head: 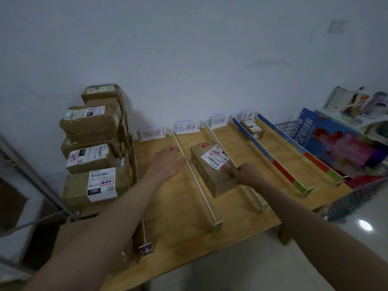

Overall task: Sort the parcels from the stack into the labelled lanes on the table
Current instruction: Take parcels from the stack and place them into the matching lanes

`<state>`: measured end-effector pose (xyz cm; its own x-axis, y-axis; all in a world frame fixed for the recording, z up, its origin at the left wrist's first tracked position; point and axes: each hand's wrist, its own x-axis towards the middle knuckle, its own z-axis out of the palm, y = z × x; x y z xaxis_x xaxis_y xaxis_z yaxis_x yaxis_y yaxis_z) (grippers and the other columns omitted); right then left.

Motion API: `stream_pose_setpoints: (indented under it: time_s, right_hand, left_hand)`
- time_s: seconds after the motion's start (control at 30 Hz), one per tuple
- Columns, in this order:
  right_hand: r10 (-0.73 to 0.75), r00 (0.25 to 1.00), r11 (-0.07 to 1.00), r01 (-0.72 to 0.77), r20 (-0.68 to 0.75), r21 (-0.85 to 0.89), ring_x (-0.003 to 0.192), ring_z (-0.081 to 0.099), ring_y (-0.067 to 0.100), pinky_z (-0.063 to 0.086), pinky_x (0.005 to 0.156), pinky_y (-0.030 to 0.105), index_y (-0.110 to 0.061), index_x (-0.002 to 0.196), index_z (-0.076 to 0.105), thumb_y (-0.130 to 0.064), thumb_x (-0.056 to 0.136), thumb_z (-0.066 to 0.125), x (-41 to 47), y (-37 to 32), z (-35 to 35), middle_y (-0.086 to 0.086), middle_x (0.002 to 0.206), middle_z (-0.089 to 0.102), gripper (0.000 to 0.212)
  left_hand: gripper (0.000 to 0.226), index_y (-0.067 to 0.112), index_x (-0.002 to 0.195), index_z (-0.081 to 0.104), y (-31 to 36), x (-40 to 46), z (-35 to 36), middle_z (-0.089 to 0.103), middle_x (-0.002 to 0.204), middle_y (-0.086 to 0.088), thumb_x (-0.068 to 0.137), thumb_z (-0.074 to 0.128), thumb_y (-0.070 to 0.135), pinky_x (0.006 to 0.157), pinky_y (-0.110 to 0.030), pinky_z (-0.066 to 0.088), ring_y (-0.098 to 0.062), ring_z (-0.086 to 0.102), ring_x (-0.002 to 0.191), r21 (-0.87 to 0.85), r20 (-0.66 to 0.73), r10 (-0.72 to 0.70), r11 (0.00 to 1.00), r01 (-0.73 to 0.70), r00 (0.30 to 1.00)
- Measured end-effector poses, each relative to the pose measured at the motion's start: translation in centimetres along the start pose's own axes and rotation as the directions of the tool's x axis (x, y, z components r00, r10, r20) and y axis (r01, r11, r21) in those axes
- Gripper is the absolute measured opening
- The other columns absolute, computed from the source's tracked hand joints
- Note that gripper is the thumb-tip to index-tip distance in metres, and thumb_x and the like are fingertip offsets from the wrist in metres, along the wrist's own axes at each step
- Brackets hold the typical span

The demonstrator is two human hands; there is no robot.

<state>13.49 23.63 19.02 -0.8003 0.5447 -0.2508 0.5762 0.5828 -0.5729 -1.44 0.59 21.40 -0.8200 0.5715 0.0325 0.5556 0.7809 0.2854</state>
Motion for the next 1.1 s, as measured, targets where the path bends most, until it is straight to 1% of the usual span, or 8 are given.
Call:
stream_pose_setpoints:
  time_s: [0.13, 0.2, 0.37, 0.5, 0.67, 0.8, 0.93, 1.1]
  right_hand:
    - [0.108, 0.993, 0.992, -0.105, -0.051, 0.068, 0.084, 0.067, 0.022, 0.055, 0.080, 0.038, -0.003, 0.091, 0.070, -0.070, 0.088, 0.051, 1.2, 3.3, -2.1, 0.011, 0.091, 0.071, 0.070]
    - [0.129, 0.988, 0.989, -0.122, -0.085, 0.089, 0.082, 0.066, 0.021, 0.055, 0.078, 0.037, -0.003, 0.089, 0.071, -0.069, 0.088, 0.052, 2.2, 5.0, -3.4, 0.010, 0.089, 0.071, 0.068]
    - [0.138, 0.981, 0.986, -0.124, -0.134, 0.110, 0.083, 0.068, 0.024, 0.058, 0.082, 0.043, -0.003, 0.086, 0.069, -0.069, 0.088, 0.052, 5.9, 9.5, -6.5, 0.012, 0.087, 0.071, 0.068]
    - [0.093, 0.985, 0.995, -0.095, -0.145, -0.005, 0.085, 0.065, 0.027, 0.050, 0.075, 0.036, -0.005, 0.072, 0.062, -0.064, 0.094, 0.046, 9.9, 13.8, -10.1, 0.012, 0.083, 0.068, 0.065]
    - [0.061, 0.992, 0.998, -0.063, -0.113, -0.016, 0.088, 0.064, 0.031, 0.052, 0.076, 0.040, 0.006, 0.095, 0.069, -0.065, 0.094, 0.045, 15.7, 20.4, -13.6, 0.018, 0.094, 0.069, 0.075]
    - [0.020, 0.997, 0.997, -0.026, -0.073, -0.078, 0.082, 0.062, 0.030, 0.047, 0.067, 0.034, 0.007, 0.092, 0.070, -0.067, 0.093, 0.043, 19.4, 23.3, -15.4, 0.018, 0.090, 0.070, 0.079]
    - [-0.020, 0.999, 0.992, 0.016, -0.034, -0.123, 0.072, 0.054, 0.025, 0.035, 0.050, 0.029, 0.006, 0.086, 0.068, -0.063, 0.096, 0.042, 22.6, 23.9, -16.5, 0.013, 0.077, 0.060, 0.075]
    - [-0.051, 0.999, 0.995, 0.050, -0.003, -0.085, 0.069, 0.057, 0.027, 0.033, 0.048, 0.029, 0.003, 0.071, 0.063, -0.065, 0.094, 0.042, 27.0, 24.1, -15.8, 0.012, 0.067, 0.058, 0.075]
  left_hand:
    - [0.055, 0.015, 0.139, 0.049, 3.0, 0.9, 1.9, 0.052, 0.138, -0.009, 0.101, 0.035, 0.052, 0.106, -0.040, 0.036, -0.029, 0.051, 0.124, 0.210, -0.025, 0.085, 0.975, -0.078, 0.996]
    - [0.056, 0.015, 0.138, 0.051, 4.9, 2.0, 3.0, 0.052, 0.138, -0.008, 0.101, 0.033, 0.053, 0.106, -0.039, 0.034, -0.028, 0.051, 0.125, 0.247, -0.036, 0.098, 0.965, -0.087, 0.994]
    - [0.055, 0.015, 0.137, 0.052, 10.0, 5.2, 6.4, 0.054, 0.136, -0.005, 0.101, 0.030, 0.052, 0.108, -0.038, 0.032, -0.026, 0.050, 0.125, 0.276, -0.048, 0.107, 0.957, -0.090, 0.993]
    - [0.056, 0.014, 0.136, 0.053, 15.1, 8.6, 9.8, 0.055, 0.134, -0.005, 0.101, 0.029, 0.051, 0.108, -0.037, 0.033, -0.025, 0.052, 0.122, 0.255, -0.042, 0.044, 0.967, -0.032, 0.998]
    - [0.056, 0.013, 0.137, 0.051, 21.3, 11.7, 13.9, 0.054, 0.136, -0.006, 0.102, 0.029, 0.051, 0.108, -0.037, 0.033, -0.026, 0.051, 0.122, 0.240, -0.022, -0.054, 0.969, 0.058, 0.998]
    - [0.057, 0.015, 0.138, 0.051, 25.0, 13.2, 15.5, 0.054, 0.137, -0.004, 0.102, 0.028, 0.051, 0.107, -0.037, 0.033, -0.025, 0.051, 0.122, 0.285, -0.027, -0.128, 0.950, 0.130, 0.991]
    - [0.057, 0.014, 0.138, 0.052, 26.2, 14.8, 16.4, 0.055, 0.135, -0.004, 0.102, 0.028, 0.051, 0.107, -0.037, 0.033, -0.025, 0.052, 0.121, 0.302, -0.027, -0.174, 0.937, 0.174, 0.984]
    - [0.057, 0.011, 0.138, 0.051, 25.6, 18.1, 17.5, 0.054, 0.136, -0.007, 0.102, 0.030, 0.051, 0.109, -0.039, 0.033, -0.027, 0.051, 0.123, 0.284, -0.019, -0.230, 0.932, 0.225, 0.973]
